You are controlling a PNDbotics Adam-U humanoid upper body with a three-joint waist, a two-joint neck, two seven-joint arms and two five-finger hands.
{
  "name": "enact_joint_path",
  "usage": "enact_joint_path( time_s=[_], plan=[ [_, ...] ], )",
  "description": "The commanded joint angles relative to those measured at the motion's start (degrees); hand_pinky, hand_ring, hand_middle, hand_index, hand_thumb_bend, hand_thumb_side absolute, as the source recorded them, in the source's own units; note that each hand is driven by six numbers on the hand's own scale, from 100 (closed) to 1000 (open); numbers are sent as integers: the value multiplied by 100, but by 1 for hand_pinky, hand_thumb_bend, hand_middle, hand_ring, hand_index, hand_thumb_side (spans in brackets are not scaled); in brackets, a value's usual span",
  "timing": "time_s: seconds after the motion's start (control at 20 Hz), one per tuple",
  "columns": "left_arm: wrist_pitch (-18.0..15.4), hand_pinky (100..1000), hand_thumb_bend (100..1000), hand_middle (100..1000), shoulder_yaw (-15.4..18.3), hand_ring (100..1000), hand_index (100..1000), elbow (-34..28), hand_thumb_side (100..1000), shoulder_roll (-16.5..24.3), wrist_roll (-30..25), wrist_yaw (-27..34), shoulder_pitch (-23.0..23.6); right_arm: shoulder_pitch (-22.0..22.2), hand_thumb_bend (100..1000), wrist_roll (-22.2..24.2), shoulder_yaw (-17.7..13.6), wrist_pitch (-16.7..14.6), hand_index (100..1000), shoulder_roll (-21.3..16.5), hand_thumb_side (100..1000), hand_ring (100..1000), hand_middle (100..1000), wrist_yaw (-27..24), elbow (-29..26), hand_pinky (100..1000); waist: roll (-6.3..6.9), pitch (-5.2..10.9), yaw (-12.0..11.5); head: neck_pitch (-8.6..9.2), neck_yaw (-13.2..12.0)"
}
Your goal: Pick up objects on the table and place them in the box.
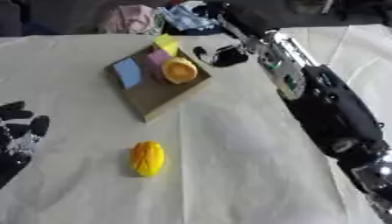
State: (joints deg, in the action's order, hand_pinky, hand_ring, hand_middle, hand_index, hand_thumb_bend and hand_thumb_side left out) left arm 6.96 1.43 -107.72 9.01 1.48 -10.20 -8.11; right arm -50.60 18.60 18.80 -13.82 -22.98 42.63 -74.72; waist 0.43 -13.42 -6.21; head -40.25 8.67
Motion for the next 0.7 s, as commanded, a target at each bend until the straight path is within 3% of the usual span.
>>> enact_joint_path(
  time_s=[0.05,0.35,0.7],
  plan=[
    [-3,695,578,636,57,561,784,-60,496,79,26,-34,-36,48,209,868,226,-195,893,-194,359,797,779,-500,-538,772,-36,116,8,29,-35],
    [4,695,579,635,60,560,784,-40,495,72,40,-6,-41,184,215,1883,683,-517,905,54,375,805,793,-746,-702,779,3,111,14,27,-23],
    [-5,695,578,635,40,561,784,-35,496,60,16,4,-48,68,223,2150,972,-867,908,541,370,809,802,-408,-264,784,18,114,-6,29,18]
  ],
)
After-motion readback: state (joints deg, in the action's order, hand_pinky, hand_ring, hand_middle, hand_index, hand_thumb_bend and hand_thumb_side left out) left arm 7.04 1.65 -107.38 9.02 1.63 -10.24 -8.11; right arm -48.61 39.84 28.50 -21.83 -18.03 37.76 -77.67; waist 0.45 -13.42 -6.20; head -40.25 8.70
